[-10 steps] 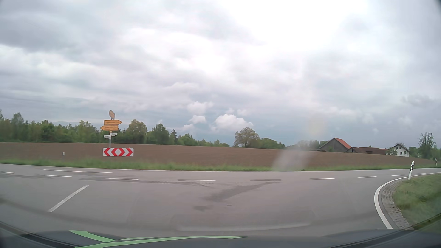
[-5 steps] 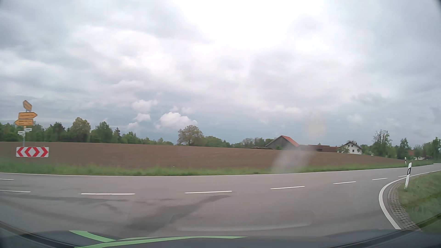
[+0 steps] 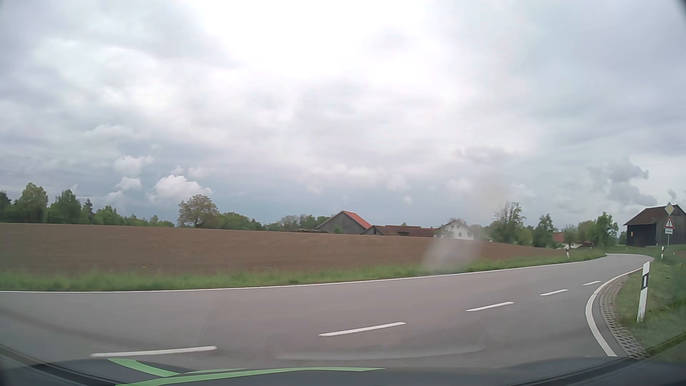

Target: Follow the waypoints while adhering to traffic rules and regulations

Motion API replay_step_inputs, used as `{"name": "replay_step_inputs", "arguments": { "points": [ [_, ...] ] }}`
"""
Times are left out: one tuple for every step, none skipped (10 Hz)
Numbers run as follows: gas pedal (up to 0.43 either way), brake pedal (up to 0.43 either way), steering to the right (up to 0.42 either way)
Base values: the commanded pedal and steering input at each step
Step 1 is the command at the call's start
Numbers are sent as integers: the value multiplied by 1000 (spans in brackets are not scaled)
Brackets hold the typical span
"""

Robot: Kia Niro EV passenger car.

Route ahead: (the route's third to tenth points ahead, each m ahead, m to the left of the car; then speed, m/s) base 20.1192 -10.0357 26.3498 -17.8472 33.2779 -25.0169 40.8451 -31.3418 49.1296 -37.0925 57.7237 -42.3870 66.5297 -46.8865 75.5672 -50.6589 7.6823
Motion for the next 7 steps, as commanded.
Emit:
{"name": "replay_step_inputs", "arguments": {
  "points": [
    [189,0,275],
    [209,0,278],
    [209,0,280],
    [209,0,280],
    [220,0,279],
    [240,0,276],
    [248,0,271]
  ]
}}
